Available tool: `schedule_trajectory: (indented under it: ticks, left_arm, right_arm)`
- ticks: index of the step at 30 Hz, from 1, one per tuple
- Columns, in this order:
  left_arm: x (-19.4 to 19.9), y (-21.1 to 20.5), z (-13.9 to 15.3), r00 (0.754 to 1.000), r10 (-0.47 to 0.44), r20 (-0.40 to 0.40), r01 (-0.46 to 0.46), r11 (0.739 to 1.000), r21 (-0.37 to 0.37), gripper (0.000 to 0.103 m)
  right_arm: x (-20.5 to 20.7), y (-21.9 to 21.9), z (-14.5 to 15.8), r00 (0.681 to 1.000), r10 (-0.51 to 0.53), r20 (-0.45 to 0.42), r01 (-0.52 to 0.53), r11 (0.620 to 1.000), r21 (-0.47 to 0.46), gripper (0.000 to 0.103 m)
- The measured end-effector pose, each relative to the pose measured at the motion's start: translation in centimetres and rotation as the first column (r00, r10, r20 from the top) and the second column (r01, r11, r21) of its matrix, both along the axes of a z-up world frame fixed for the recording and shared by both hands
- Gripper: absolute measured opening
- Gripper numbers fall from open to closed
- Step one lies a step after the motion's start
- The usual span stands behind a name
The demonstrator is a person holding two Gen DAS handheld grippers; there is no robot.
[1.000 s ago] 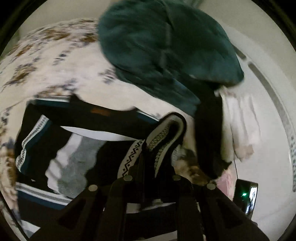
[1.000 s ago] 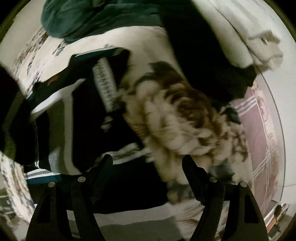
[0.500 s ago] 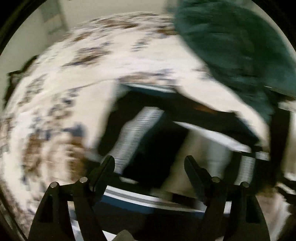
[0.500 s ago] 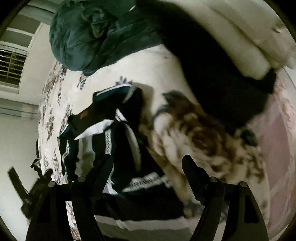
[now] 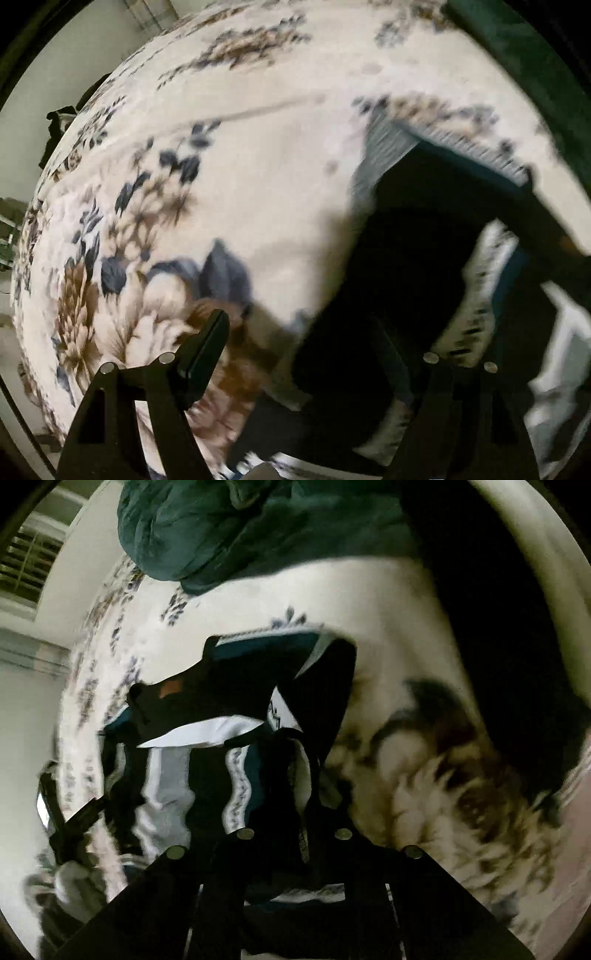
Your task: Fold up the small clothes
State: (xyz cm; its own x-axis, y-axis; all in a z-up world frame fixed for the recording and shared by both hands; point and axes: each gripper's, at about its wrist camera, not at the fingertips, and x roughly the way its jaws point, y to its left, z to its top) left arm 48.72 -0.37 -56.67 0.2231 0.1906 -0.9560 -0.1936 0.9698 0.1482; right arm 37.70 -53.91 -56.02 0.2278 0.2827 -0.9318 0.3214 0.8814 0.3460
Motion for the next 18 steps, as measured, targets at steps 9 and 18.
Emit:
schedule_trajectory:
  ticks: [9, 18]
  left_arm:
    - [-3.0, 1.1, 5.0, 0.993, 0.009, 0.121, 0.004, 0.994, -0.106, 0.078]
    - [-1.9, -1.4, -1.1, 0.987, -0.163, -0.007, 0.162, 0.982, -0.099, 0.078]
  right_arm:
    - [0.5, 1.1, 3.4, 0.999, 0.028, 0.043, -0.025, 0.997, -0.08, 0.057]
    - [0.7, 7.9, -3.1, 0.976, 0.133, -0.169, -0.163, 0.971, -0.173, 0.058]
